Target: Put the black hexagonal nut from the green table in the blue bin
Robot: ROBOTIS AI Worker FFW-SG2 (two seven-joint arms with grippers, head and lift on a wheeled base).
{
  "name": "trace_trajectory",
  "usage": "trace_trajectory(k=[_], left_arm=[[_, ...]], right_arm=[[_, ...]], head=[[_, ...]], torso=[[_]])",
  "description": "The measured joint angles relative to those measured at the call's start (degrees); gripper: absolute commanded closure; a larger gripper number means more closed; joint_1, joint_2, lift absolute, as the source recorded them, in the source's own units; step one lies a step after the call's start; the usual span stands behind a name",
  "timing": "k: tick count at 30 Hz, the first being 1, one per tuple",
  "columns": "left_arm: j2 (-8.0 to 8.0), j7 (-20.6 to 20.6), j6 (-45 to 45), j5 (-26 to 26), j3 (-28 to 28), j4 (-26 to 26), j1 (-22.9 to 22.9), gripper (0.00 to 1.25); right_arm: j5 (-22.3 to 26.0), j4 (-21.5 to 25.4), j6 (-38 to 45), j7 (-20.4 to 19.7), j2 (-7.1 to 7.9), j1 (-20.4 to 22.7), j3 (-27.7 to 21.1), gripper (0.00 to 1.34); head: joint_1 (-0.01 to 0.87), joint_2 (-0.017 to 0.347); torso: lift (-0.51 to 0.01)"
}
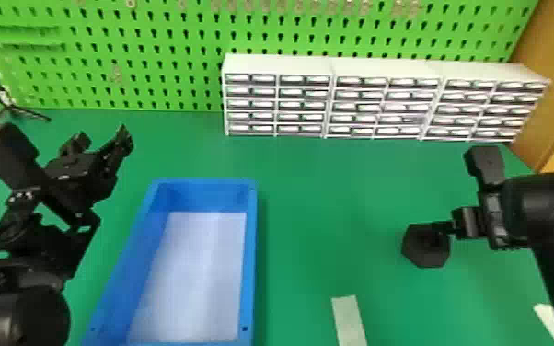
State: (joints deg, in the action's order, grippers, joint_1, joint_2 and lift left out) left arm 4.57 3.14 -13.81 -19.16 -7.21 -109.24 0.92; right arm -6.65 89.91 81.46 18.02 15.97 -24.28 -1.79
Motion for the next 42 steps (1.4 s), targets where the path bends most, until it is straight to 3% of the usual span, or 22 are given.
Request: trace_trajectory(k=[42], left_arm=[[0.00,0.28,-0.08,0.00,0.09,0.17,0.04,0.50]], right_arm=[[-0.82,-9.09,-8.32,0.23,-0.91,-1.11,0.40,0.50]], head=[[0.692,0.008]], torso=[[-0.097]])
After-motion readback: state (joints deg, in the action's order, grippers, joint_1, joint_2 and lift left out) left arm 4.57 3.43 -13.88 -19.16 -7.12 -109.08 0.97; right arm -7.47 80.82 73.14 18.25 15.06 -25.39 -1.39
